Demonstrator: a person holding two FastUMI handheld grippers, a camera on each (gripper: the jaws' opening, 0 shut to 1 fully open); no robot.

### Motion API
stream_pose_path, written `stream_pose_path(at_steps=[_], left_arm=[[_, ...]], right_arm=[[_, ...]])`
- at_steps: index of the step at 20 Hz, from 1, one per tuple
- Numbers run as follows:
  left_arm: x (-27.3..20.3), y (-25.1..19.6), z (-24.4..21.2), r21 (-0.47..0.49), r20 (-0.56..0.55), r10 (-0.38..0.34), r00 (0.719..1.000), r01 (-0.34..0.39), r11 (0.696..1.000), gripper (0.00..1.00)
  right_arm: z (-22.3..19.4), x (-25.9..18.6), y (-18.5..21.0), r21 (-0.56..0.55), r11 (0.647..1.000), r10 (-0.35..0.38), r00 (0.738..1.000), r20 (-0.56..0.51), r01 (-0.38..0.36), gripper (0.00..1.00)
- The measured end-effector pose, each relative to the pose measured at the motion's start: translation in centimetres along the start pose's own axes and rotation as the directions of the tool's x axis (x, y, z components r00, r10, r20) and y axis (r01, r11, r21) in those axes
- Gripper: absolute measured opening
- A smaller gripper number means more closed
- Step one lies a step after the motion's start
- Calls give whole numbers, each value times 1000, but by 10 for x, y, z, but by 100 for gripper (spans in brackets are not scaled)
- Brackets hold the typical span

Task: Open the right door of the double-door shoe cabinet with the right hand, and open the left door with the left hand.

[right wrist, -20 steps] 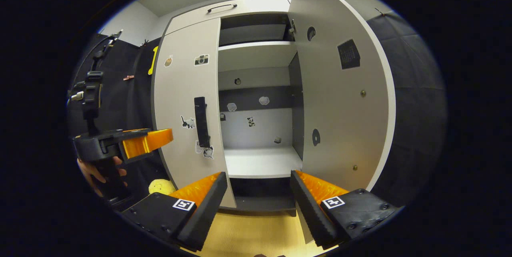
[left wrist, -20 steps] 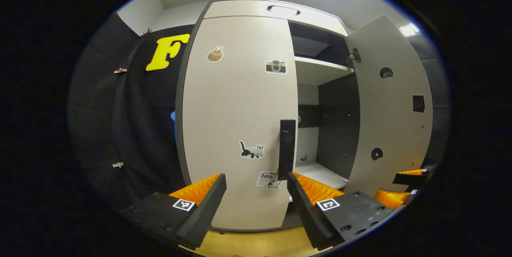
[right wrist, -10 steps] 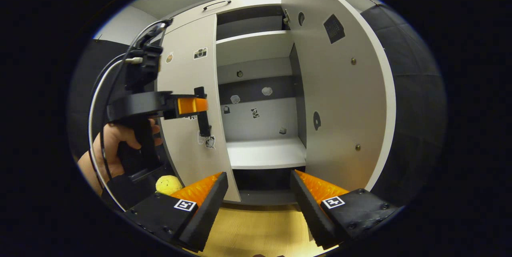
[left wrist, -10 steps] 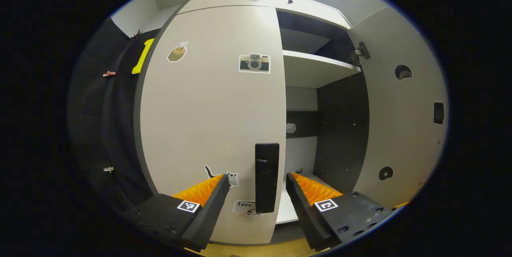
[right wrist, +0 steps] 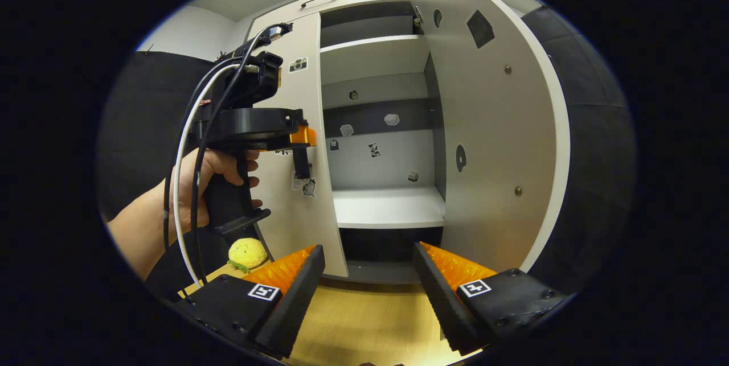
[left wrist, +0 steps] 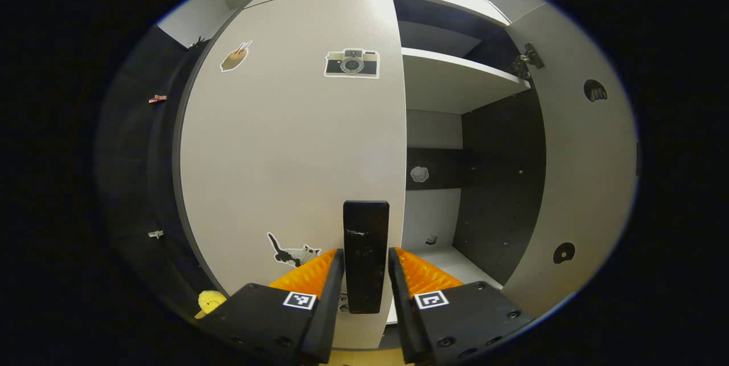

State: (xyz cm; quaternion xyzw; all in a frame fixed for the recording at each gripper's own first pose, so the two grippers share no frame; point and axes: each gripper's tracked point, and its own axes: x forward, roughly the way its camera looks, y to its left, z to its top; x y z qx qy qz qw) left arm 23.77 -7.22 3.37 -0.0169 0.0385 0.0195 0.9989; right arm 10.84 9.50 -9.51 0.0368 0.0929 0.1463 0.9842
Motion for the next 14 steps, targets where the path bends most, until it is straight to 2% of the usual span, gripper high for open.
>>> stream_pose_path(at_steps=[2, 8, 11, 14], left_arm=[[-1, 1, 0, -21, -3, 5, 1000, -5, 1000, 37], [-1, 2, -6, -21, -23, -4, 1000, 3, 1000, 29], [-4, 1, -7, -41, -28, -14, 1000, 13, 999, 17], [-10, 2, -7, -61, -26, -31, 999, 29, 998, 14]], right_arm=[[1, -1, -1, 3, 1000, -1, 1000, 0, 1, 98], [6, -8, -3, -9, 1000, -19, 1000, 20, 19, 98], [6, -13, -1, -18, 1000, -25, 1000, 15, 26, 98], [7, -17, 0, -34, 999, -33, 999, 15, 33, 98]])
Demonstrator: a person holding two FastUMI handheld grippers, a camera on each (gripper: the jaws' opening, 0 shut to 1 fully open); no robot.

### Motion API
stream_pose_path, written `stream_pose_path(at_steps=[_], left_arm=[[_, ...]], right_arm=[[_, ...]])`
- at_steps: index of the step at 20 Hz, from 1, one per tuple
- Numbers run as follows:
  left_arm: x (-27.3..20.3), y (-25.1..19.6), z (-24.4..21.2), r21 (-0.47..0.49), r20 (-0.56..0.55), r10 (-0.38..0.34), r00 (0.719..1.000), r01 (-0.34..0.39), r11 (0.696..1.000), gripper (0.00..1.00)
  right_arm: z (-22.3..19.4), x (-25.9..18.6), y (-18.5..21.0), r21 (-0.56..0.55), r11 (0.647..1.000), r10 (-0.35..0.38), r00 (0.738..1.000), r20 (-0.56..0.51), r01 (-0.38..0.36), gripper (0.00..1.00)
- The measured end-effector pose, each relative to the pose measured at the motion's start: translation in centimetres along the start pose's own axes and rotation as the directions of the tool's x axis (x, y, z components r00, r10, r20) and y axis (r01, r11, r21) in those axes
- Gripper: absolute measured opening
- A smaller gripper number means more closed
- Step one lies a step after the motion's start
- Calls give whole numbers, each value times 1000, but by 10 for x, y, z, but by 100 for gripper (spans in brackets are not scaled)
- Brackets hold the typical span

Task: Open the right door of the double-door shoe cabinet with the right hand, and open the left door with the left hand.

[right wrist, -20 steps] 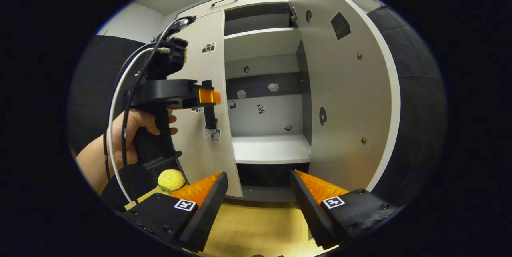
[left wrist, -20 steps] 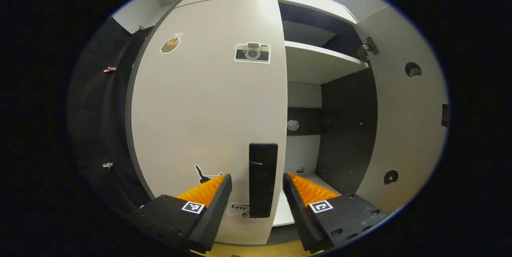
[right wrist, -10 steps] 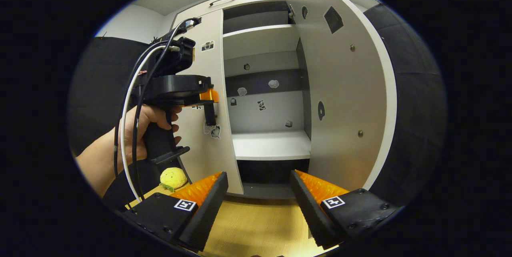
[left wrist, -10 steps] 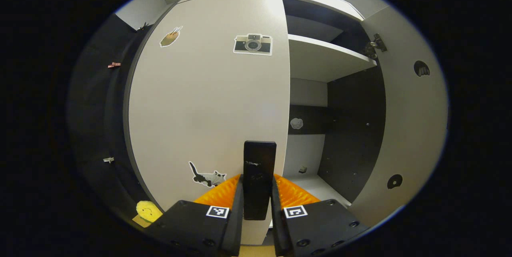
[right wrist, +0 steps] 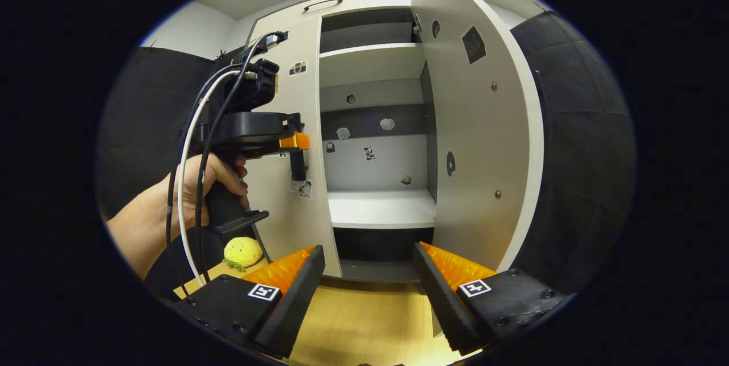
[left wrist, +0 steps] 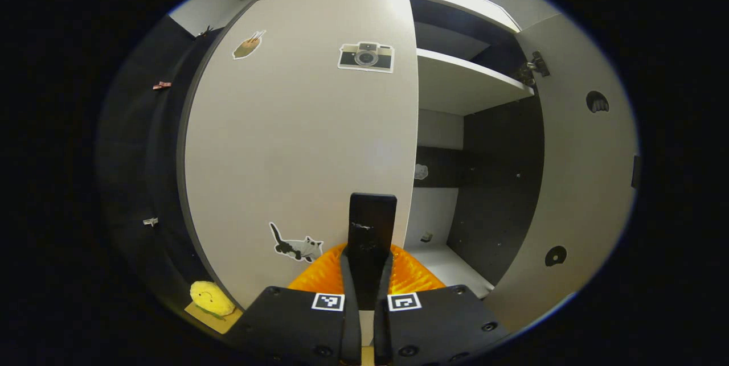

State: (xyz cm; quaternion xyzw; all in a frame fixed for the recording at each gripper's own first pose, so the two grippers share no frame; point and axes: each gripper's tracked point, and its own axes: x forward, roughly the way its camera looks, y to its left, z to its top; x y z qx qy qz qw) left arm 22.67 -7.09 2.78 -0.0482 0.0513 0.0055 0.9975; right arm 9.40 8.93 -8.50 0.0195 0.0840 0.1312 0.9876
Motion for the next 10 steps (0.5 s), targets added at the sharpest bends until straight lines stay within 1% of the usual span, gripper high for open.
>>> stream_pose_path(at_steps=[3, 8, 10], left_arm=[[-23, 4, -1, -29, 9, -21, 1000, 21, 999, 14], [-67, 16, -3, -33, 2, -73, 997, 73, 997, 13], [-83, 25, -3, -19, 7, -83, 997, 83, 996, 13]], right_arm=[[3, -7, 2, -16, 1000, -18, 1000, 10, 19, 98], [9, -15, 11, -6, 998, -60, 998, 21, 60, 98], [11, -18, 19, -8, 998, -70, 997, 26, 70, 98]])
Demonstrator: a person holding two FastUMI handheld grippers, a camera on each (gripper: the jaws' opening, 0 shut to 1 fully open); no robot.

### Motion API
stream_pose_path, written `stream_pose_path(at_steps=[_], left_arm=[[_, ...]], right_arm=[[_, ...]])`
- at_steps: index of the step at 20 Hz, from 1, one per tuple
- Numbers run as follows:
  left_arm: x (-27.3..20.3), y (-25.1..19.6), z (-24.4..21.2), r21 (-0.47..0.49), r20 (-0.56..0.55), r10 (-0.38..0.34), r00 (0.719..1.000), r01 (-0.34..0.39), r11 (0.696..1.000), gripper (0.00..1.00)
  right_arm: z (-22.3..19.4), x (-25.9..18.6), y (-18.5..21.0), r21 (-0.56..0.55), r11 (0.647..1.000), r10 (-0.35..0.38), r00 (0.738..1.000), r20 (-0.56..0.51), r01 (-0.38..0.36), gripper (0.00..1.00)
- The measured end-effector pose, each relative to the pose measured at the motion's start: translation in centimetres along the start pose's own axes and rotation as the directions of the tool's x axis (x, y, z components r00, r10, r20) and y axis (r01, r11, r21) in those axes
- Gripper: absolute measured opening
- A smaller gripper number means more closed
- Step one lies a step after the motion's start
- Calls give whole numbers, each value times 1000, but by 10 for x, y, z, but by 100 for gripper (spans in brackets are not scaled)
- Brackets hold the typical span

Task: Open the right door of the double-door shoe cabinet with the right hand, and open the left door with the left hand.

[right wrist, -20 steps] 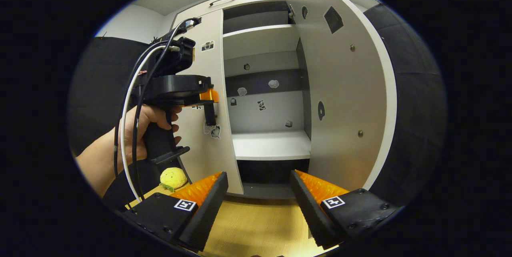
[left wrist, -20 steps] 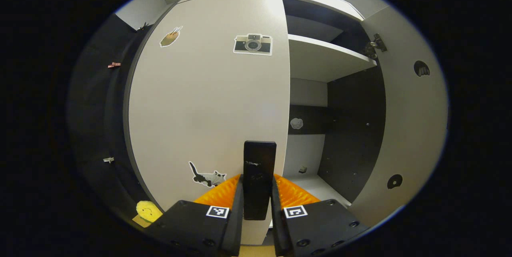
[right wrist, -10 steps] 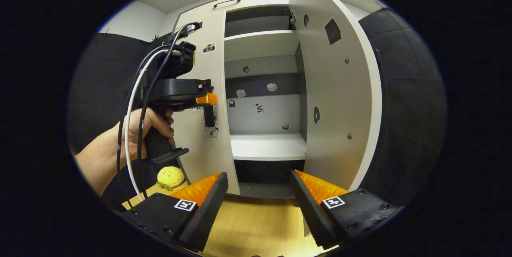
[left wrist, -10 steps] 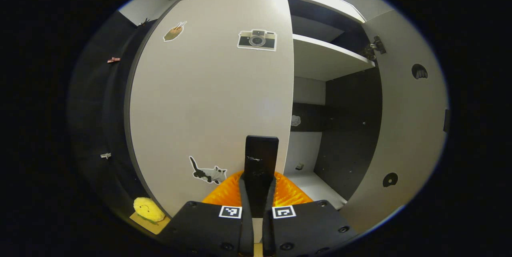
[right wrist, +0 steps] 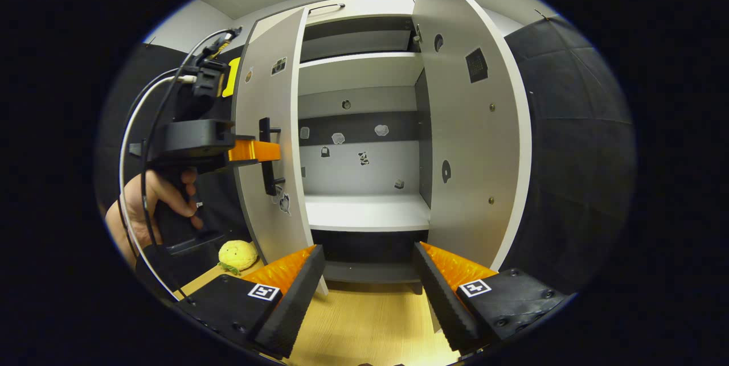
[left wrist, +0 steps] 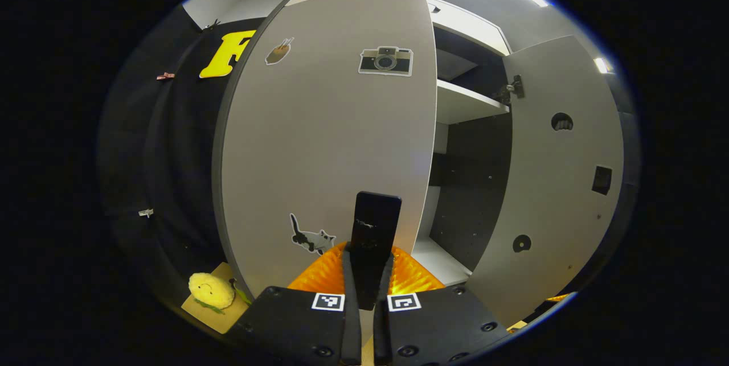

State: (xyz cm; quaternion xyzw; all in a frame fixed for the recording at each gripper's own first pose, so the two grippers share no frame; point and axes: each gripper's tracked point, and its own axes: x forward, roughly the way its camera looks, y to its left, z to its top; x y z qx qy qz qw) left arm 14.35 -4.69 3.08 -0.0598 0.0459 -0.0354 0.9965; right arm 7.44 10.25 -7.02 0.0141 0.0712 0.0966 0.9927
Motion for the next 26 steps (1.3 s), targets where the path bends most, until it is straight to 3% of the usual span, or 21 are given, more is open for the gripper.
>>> stream_pose_path(at_steps=[4, 8, 14, 18, 25, 26], left_arm=[[-22, 9, -1, -35, 11, -13, 1000, 14, 999, 13], [-61, 28, -3, 6, 17, 1, 1000, -1, 1000, 13], [-98, 71, 1, -48, 32, 33, 999, -32, 998, 13], [-116, 96, 4, -53, 45, 70, 997, -67, 996, 12], [-148, 195, 9, -75, 50, 201, 978, -197, 978, 5], [-148, 202, 10, -95, 47, 162, 986, -157, 983, 5]], right_arm=[[5, -11, 18, -14, 1000, -14, 999, 29, 14, 98], [-7, -19, 25, 37, 998, -58, 998, 19, 57, 98], [-11, -30, 30, 44, 994, -104, 994, 15, 103, 98], [-12, -35, 49, 7, 996, -87, 996, 7, 87, 98], [4, -36, 72, -43, 998, -48, 998, 38, 50, 98], [9, -37, 70, -44, 998, -53, 998, 44, 55, 100]])
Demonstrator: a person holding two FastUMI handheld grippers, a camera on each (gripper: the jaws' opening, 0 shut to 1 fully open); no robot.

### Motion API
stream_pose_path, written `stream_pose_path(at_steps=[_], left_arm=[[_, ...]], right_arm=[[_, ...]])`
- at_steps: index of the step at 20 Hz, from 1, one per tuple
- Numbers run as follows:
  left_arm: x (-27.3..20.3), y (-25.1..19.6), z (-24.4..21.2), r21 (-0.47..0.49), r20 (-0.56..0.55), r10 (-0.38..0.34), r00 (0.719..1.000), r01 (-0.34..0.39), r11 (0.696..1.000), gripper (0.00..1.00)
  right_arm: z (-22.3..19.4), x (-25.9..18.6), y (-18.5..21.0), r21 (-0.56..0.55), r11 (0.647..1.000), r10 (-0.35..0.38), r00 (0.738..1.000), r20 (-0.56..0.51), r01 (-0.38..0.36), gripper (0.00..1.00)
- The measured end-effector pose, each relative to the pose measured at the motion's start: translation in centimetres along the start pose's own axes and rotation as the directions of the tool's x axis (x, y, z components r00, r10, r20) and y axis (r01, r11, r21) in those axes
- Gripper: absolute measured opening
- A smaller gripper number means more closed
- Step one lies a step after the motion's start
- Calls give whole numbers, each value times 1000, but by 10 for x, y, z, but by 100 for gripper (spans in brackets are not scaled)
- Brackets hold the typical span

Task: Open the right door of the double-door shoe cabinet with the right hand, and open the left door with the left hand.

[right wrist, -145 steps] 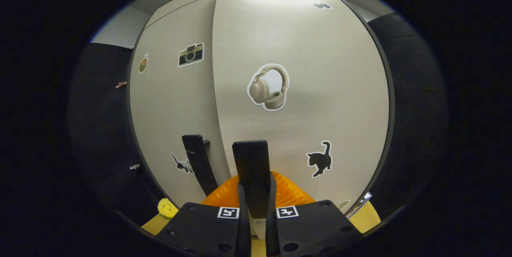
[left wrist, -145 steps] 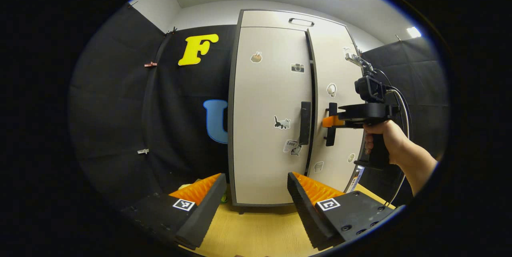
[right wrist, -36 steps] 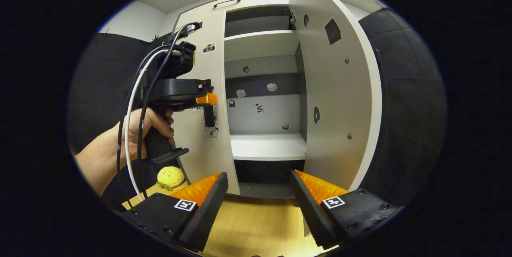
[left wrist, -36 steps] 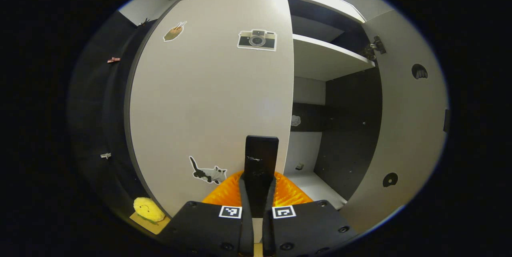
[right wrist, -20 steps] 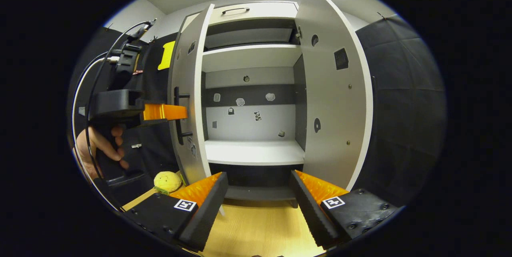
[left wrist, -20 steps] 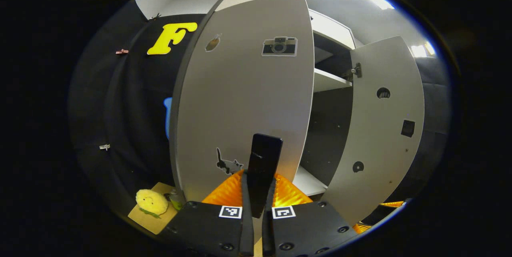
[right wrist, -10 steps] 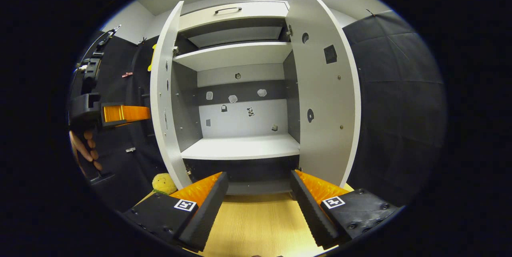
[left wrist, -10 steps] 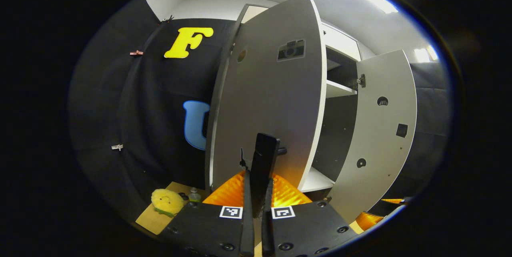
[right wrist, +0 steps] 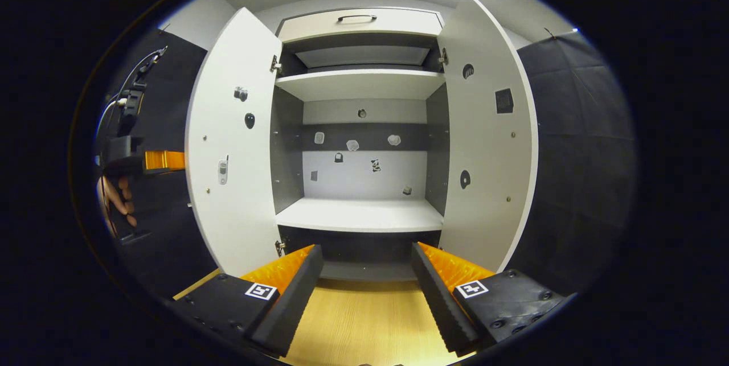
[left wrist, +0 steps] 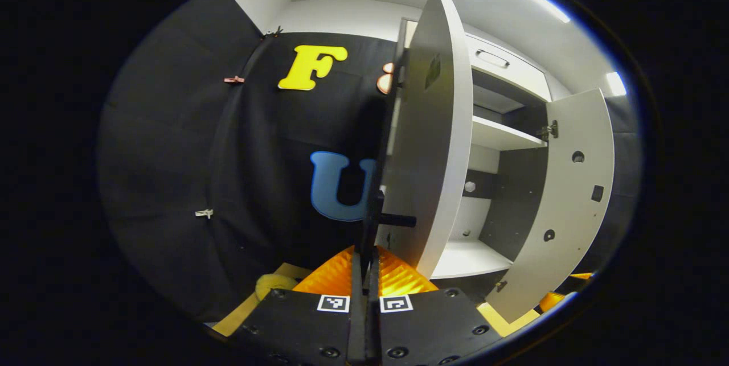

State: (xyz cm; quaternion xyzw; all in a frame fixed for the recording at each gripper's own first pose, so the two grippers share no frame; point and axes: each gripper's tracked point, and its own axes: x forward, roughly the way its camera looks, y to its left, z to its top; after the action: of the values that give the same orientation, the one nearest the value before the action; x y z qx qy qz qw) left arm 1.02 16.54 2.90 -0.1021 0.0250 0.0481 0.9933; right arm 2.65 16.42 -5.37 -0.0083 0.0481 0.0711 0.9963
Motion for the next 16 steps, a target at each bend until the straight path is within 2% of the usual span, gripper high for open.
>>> stream_pose_path(at_steps=[1, 2, 6, 9, 12, 16], left_arm=[[-2, -6, 0, -65, -6, -62, 998, 62, 996, 5], [-2, -11, 0, -91, -14, -81, 997, 80, 993, 5], [-10, -6, 3, 28, -11, -16, 1000, 17, 999, 5], [-29, -14, -3, 11, -20, -2, 1000, 2, 1000, 5], [-55, -31, -4, 3, -23, 13, 1000, -13, 1000, 5], [-86, -71, -5, 71, 7, 42, 999, -42, 997, 5]], right_arm=[[4, -1, -3, 0, 1000, -5, 1000, 4, 5, 98], [8, -2, -8, -2, 1000, -15, 1000, 7, 15, 98], [16, -7, -30, 9, 999, -46, 999, 9, 46, 98], [19, -9, -53, 11, 998, -59, 998, 15, 58, 98], [18, -18, -74, 37, 999, -41, 999, 11, 41, 98], [17, -32, -102, 37, 999, -10, 1000, 5, 9, 96]])
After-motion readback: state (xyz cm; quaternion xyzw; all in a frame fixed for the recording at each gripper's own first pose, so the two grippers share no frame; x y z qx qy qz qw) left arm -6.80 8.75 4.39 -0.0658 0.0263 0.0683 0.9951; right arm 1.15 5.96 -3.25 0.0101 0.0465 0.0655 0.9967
